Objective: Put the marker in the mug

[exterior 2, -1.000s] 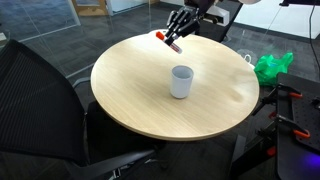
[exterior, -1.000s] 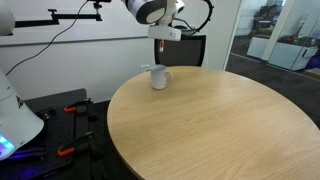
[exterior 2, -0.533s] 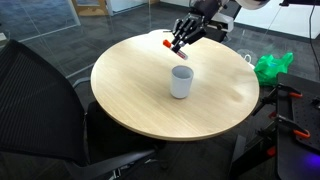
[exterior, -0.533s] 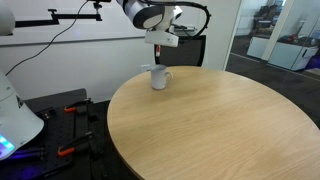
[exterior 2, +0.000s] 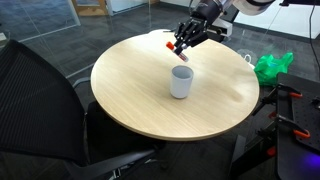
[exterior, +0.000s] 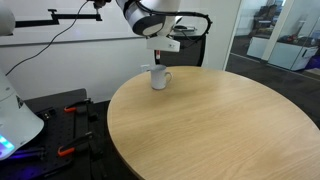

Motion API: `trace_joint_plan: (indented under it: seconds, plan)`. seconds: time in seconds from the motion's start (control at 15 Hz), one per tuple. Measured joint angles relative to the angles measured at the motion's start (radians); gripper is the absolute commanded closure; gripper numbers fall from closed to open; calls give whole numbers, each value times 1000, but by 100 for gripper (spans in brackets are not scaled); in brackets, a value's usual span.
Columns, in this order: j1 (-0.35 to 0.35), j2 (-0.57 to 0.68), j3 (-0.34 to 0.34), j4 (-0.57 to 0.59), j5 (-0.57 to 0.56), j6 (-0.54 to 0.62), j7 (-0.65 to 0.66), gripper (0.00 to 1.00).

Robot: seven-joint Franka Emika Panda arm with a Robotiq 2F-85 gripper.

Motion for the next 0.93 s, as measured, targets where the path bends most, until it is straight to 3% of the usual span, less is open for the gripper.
trace_joint_plan:
  seconds: [0.93]
  plan:
    - [-9,76,-37,0,2,-23,-29,95]
